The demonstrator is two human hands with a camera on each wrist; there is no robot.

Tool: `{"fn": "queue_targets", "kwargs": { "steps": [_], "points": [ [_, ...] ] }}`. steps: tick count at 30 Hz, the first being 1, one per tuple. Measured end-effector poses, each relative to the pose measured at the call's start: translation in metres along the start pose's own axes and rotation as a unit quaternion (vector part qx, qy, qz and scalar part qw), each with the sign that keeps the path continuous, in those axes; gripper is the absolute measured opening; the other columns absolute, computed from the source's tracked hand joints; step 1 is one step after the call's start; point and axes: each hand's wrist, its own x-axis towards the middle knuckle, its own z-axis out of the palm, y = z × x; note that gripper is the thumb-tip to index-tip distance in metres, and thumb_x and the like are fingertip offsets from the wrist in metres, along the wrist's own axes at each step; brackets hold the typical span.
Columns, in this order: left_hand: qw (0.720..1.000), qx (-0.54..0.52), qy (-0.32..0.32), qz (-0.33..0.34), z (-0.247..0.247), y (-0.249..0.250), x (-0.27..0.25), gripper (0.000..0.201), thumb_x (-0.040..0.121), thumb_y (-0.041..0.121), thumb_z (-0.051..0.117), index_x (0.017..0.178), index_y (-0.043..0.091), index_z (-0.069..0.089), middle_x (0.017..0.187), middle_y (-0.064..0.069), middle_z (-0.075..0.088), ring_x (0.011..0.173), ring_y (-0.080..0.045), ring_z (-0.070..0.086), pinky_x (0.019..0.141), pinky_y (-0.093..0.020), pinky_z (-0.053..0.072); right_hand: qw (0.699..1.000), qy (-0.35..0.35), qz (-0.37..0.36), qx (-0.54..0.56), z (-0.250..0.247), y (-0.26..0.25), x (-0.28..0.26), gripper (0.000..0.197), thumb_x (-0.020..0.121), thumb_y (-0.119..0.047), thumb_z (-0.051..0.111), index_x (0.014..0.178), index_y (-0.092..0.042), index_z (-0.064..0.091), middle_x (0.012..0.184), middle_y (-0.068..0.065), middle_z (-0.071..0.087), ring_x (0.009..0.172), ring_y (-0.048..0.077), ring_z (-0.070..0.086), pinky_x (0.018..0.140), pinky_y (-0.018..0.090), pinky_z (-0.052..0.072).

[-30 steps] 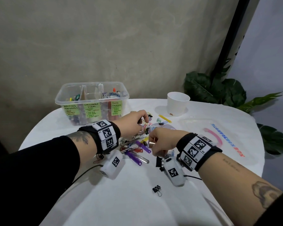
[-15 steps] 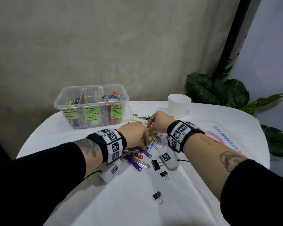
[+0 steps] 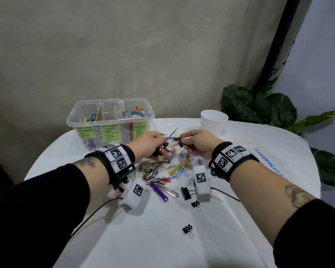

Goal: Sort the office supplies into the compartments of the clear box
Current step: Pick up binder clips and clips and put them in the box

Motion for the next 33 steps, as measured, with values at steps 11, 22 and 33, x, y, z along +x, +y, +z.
{"fn": "queue_targets", "kwargs": {
  "steps": [11, 22, 33],
  "points": [
    [0.995, -0.091, 0.023, -0.038, 0.003, -0.004, -0.014, 0.026, 0.096, 0.011, 0.06, 0.076, 0.012, 0.043, 0.096, -0.016, 0.065, 0.08, -0.03, 0.072, 0.039, -0.023, 0.05, 0.923, -0.022, 0.113, 0.366, -0.004, 0.004, -0.032, 0.013, 0.102, -0.002, 0.042, 0.092, 0.001, 0.049, 0.09, 0.015, 0.046, 0.07, 0.023, 0.045, 0.042, 0.025, 0.051],
    [0.98, 0.196, -0.031, 0.021, -0.003, -0.003, -0.029, 0.035, 0.077, 0.025, 0.082, 0.075, 0.015, 0.049, 0.06, -0.003, 0.064, 0.046, -0.011, 0.059, 0.037, -0.019, 0.04, 0.959, -0.122, 0.143, 0.214, 0.035, -0.005, -0.048, 0.02, 0.102, -0.015, 0.045, 0.088, -0.008, 0.057, 0.066, 0.002, 0.047, 0.047, 0.008, 0.043, 0.034, 0.013, 0.029],
    [0.903, 0.428, -0.031, 0.011, -0.054, 0.025, -0.037, 0.046, 0.067, 0.054, 0.081, 0.071, 0.016, 0.056, 0.067, 0.0, 0.065, 0.064, -0.012, 0.072, 0.046, -0.022, 0.045, 0.964, 0.004, -0.037, -0.264, 0.065, -0.039, -0.033, 0.037, 0.083, -0.042, 0.074, 0.083, -0.006, 0.064, 0.065, 0.007, 0.048, 0.051, 0.02, 0.038, 0.043, 0.022, 0.03]
  ]
}}
